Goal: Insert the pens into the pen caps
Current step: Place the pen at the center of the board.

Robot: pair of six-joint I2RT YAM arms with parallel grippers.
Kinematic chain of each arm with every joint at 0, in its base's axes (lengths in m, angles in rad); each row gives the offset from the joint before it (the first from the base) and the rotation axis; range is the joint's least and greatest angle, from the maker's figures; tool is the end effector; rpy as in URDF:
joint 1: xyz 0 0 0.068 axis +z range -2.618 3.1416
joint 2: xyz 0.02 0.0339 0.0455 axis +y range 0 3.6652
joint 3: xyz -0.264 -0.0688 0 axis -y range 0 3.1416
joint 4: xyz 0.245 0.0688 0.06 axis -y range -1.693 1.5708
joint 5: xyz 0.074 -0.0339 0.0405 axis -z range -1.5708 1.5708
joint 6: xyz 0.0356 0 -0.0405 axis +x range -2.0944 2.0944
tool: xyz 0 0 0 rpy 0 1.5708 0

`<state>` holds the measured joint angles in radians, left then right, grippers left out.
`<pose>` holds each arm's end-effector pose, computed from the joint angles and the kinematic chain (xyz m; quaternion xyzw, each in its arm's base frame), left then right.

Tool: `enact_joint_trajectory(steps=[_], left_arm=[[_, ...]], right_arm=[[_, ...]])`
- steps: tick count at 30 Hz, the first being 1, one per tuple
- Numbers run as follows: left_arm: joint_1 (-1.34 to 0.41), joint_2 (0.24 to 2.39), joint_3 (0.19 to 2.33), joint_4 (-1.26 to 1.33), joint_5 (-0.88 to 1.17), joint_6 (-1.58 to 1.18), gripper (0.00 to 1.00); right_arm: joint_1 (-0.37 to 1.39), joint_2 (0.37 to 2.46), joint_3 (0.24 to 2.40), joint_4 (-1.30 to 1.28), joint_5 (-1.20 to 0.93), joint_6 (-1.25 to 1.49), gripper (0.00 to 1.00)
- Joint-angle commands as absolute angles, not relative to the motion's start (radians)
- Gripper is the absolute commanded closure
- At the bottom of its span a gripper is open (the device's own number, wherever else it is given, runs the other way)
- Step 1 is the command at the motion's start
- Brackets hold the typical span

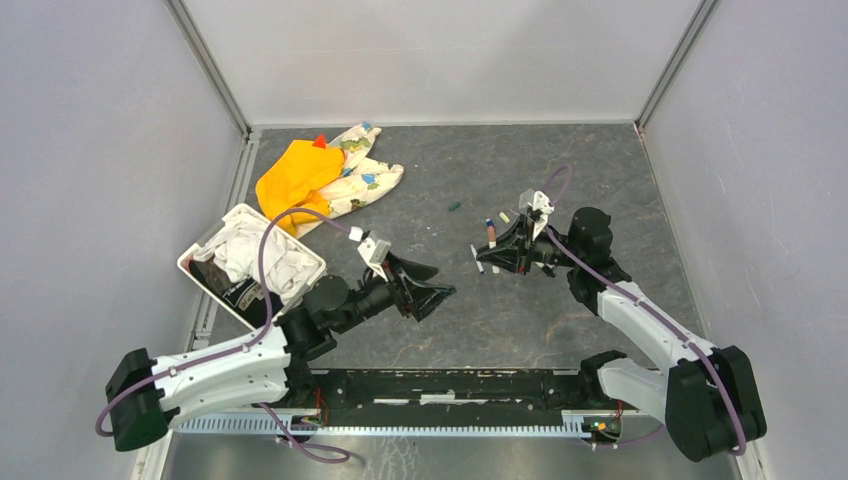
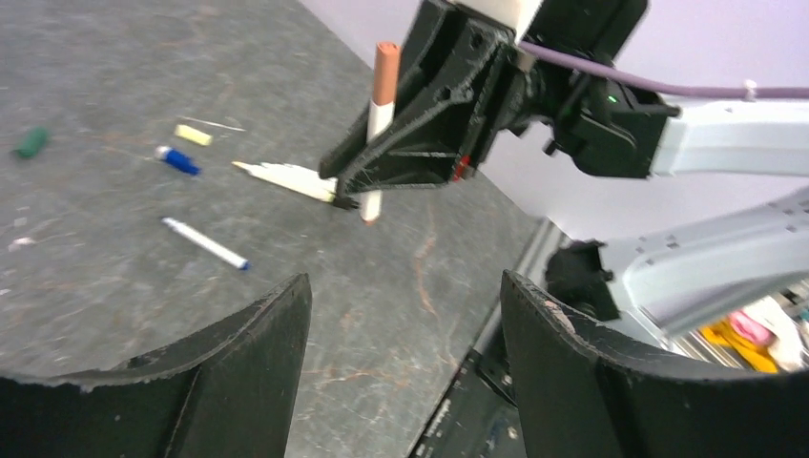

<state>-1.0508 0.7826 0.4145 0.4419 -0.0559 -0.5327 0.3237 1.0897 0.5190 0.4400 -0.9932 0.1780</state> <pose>0.0972 -0.1658 0.2755 0.1545 0.6628 -0.5078 0.5281 0.2077 0.1011 0.2535 -0.3615 0.6363 0.4909 0.4727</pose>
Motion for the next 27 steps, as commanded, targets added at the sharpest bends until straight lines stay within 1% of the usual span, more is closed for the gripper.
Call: enact_joint_trajectory(steps=[1, 4, 7, 9, 14, 18, 23, 27], left_arm=[[-1.051, 0.743, 0.434, 0.303, -0.293, -0.469, 0.23], [-1.051, 0.73, 0.498, 0.135, -0.422, -0.46, 0.23], [-1.051, 0.705, 0.544, 0.025, -0.508, -0.453, 0.23], [-1.05, 0.672, 0.556, -0.022, -0.536, -0.453, 0.23], [-1.051, 0.565, 0.543, -0.077, -0.567, -0.469, 0.23], [-1.05, 0.493, 0.528, -0.109, -0.579, -0.479, 0.23], [-1.05, 0.449, 0.522, -0.128, -0.594, -0.463, 0.23], [-1.051, 0.447, 0.523, -0.124, -0.598, -0.452, 0.23]], right_arm=[[0.385, 1.18, 0.568, 0.413, -0.768, 0.214, 0.95], [0.45, 1.321, 0.68, 0.305, -0.664, 0.212, 0.96], [0.517, 1.5, 0.885, 0.111, -0.571, 0.166, 0.99], [0.556, 1.607, 0.992, 0.053, -0.54, 0.172, 0.99], [0.644, 1.837, 1.2, 0.019, -0.5, 0.244, 0.92], [0.691, 1.981, 1.31, 0.007, -0.517, 0.316, 0.9], [0.715, 2.11, 1.401, 0.027, -0.522, 0.418, 0.86], [0.724, 2.163, 1.446, 0.031, -0.518, 0.449, 0.82]])
